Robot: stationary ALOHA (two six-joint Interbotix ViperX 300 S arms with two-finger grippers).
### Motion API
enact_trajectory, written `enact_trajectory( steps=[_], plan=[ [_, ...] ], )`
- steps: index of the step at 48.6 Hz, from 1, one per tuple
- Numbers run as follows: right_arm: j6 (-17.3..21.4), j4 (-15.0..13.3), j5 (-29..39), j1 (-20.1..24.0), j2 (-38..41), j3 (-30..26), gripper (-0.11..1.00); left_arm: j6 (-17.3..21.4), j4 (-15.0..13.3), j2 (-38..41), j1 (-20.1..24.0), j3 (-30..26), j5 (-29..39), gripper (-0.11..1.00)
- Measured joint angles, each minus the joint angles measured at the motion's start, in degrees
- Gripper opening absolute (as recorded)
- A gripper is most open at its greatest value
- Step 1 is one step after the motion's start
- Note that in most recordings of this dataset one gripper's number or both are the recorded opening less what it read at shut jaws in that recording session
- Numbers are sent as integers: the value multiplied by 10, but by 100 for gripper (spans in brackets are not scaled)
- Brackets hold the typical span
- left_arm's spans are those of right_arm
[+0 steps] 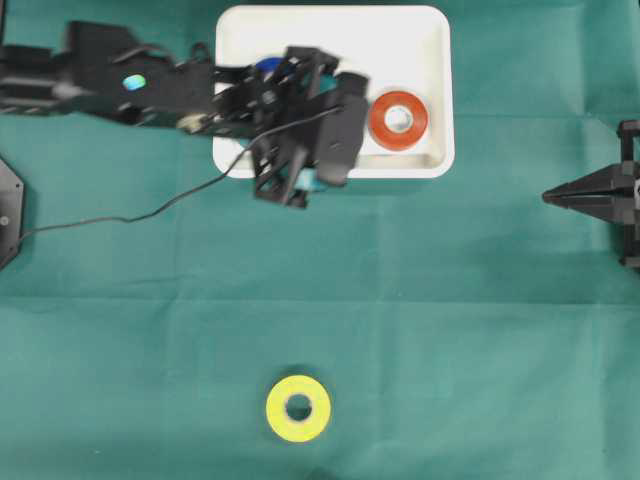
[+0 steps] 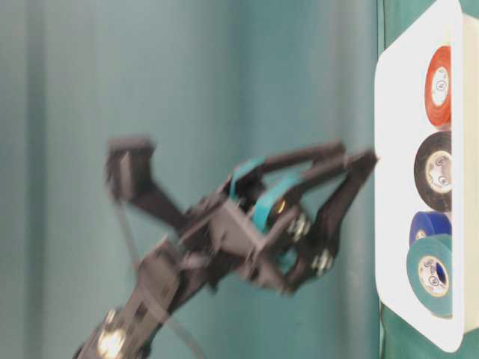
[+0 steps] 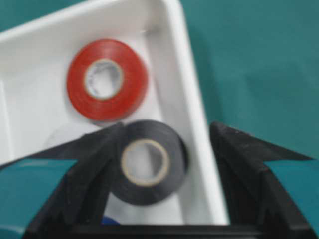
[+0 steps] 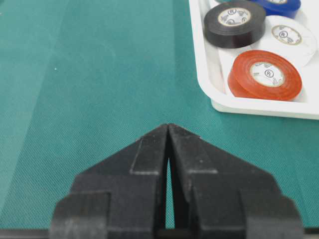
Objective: Put the tape into the white case with the left arm.
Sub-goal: 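Open the left gripper and withdraw it to the left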
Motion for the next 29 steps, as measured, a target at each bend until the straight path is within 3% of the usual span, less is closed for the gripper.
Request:
enact_trajectory(
  steps=[29],
  plan=[
    [0,0,0,0,-2,1,-9,-76,0,-206,-25,229,-58,69]
  ],
)
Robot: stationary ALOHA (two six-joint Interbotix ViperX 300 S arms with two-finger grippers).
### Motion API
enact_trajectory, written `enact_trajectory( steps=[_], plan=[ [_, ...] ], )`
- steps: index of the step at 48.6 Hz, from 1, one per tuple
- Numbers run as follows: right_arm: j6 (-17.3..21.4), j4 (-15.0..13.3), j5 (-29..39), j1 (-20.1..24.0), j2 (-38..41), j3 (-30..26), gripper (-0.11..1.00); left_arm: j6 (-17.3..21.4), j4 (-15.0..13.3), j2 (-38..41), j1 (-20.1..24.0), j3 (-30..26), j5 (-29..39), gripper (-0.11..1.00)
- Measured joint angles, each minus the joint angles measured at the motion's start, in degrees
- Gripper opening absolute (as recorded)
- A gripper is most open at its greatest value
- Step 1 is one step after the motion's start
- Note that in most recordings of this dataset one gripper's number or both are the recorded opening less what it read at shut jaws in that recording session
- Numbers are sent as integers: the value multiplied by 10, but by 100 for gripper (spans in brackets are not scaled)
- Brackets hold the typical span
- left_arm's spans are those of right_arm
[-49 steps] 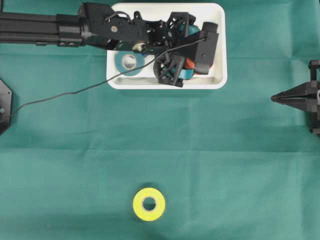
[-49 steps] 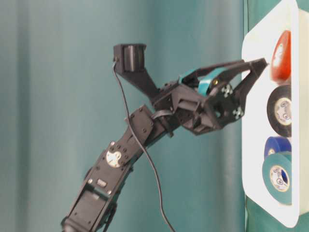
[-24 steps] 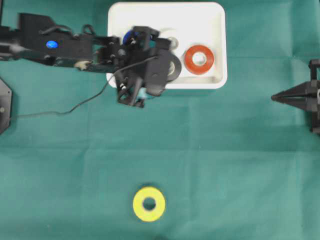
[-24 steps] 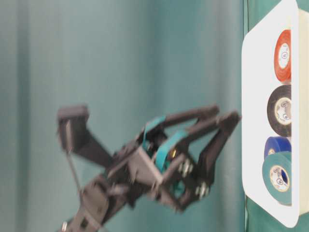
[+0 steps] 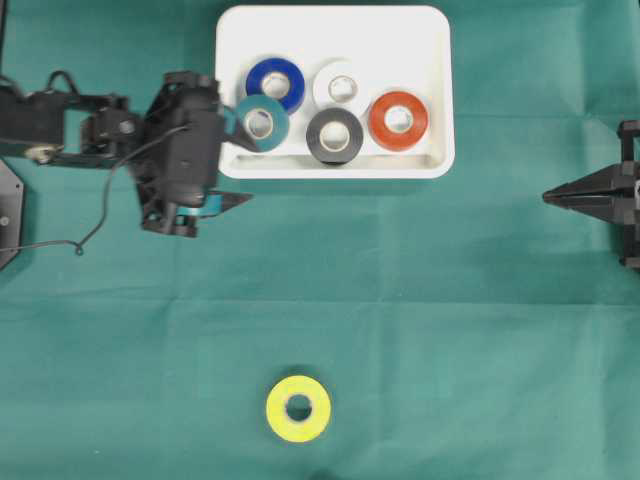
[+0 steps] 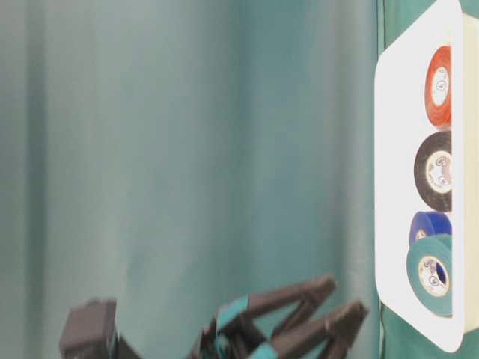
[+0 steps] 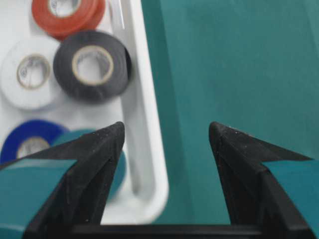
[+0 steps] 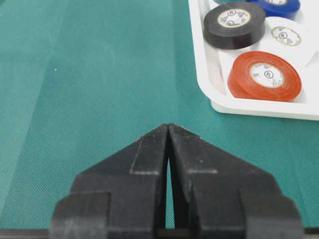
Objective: Put the tape into the white case with the left arm.
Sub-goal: 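Open the left gripper and withdraw it to the left, then reach the left gripper down over the yellow tape roll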
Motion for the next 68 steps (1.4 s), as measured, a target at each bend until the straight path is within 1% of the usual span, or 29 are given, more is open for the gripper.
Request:
enact_trajectory(
  steps=[9,16,24,30,42,59,68],
  plan=[
    [0,0,0,1,0,-1,-9,-18,-1,-61,-4,61,-4,69],
    [0,0,0,0,0,-1,-9,-20,-1,-110,-6,102,-4,69],
    [0,0,1,0,0,-1,-9,-21,-1,-147,-12,133,-4,69],
    [0,-1,0,0,0,-1,-9,-21,-1,-160,-16,141,-4,69],
    [0,0,1,0,0,-1,-9,-21,-1,-156,-33,142,-4,69],
    [0,0,1,0,0,0,-9,-24,-2,-159,-111,148,6,68],
    [0,0,0,1,0,-1,-9,-62,-3,-163,-140,153,18,68]
  ],
)
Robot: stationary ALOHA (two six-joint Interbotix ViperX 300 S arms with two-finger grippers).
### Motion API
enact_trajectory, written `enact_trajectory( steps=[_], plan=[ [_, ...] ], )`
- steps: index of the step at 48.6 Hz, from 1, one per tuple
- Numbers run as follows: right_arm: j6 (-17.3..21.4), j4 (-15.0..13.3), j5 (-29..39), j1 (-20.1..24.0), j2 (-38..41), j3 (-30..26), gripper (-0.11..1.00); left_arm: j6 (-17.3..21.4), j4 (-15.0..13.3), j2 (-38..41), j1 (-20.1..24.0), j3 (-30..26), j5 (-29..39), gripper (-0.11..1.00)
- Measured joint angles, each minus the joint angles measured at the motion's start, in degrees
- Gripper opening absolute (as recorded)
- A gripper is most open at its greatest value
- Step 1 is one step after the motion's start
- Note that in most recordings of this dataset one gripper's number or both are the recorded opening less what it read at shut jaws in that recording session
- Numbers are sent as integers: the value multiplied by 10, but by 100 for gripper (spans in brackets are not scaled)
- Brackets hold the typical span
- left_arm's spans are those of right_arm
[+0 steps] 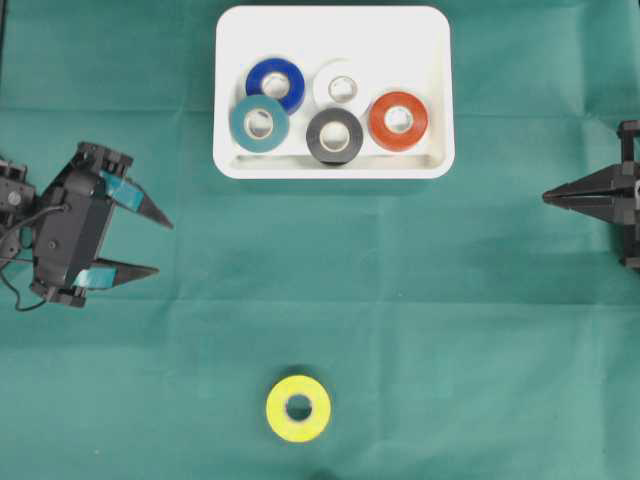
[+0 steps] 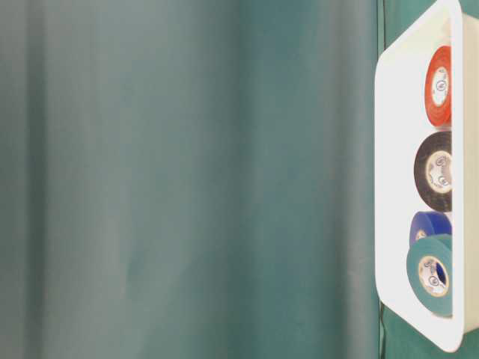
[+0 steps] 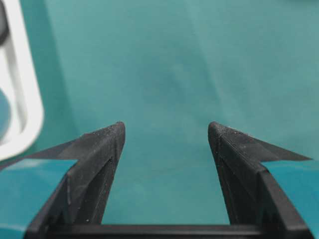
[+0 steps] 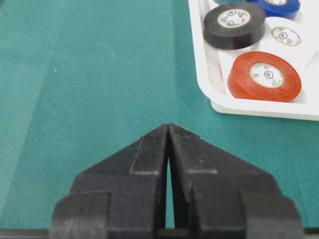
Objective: Put the tape into the white case with the left arm.
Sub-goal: 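Reach the left gripper down over the yellow tape roll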
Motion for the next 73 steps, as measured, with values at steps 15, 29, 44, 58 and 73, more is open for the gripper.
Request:
enact_trajectory(
  steps=[15,29,44,58,73],
  plan=[
    [0,0,1,-1,0,1,-9,-13,0,10,-7,0,-7,68],
    [0,0,0,-1,0,1,-9,-13,0,80,-25,-34,-30,67],
    [0,0,0,-1,0,0,-9,-14,0,202,-65,-124,-34,67],
    [0,0,0,-4,0,1,-9,-14,0,298,-109,-205,-35,67],
    [0,0,0,-4,-1,1,-9,-14,0,388,-140,-295,-35,67]
  ],
)
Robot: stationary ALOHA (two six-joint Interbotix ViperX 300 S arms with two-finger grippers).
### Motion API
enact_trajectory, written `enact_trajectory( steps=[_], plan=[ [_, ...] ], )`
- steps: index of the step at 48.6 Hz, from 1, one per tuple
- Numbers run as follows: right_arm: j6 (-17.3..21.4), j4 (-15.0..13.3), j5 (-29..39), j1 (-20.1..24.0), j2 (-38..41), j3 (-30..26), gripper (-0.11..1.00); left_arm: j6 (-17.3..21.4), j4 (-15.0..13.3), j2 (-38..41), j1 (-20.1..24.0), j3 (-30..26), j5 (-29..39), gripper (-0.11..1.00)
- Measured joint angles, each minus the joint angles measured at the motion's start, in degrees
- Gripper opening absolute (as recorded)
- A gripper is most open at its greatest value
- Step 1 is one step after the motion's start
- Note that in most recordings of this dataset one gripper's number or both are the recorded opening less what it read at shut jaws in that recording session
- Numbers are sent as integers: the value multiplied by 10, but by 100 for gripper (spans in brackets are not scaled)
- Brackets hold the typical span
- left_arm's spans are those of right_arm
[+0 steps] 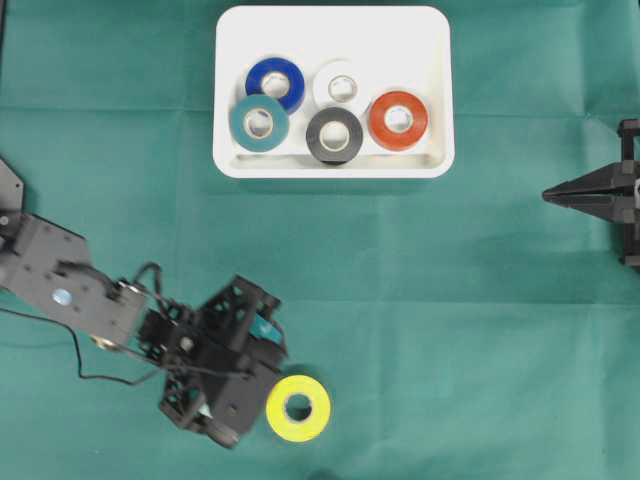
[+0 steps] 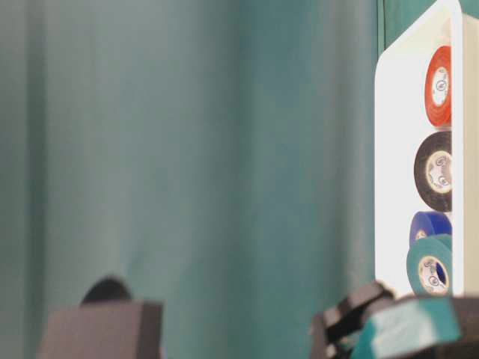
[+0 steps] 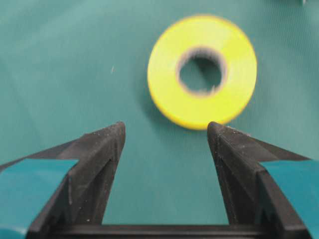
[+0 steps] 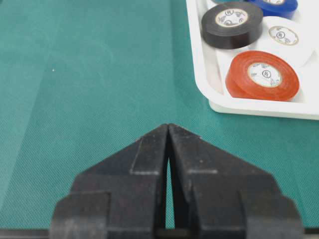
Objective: Put the tape into the white case with the left arm.
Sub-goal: 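Reach the left gripper down over the yellow tape roll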
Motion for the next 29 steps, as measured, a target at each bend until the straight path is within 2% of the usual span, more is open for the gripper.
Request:
enact_trajectory(
  steps=[14,29],
  plan=[
    [1,0,0,0,1,-1,-9,1,0,54,0,-63,4,67],
    [1,0,0,0,0,0,-9,4,0,79,13,-70,4,67]
  ],
)
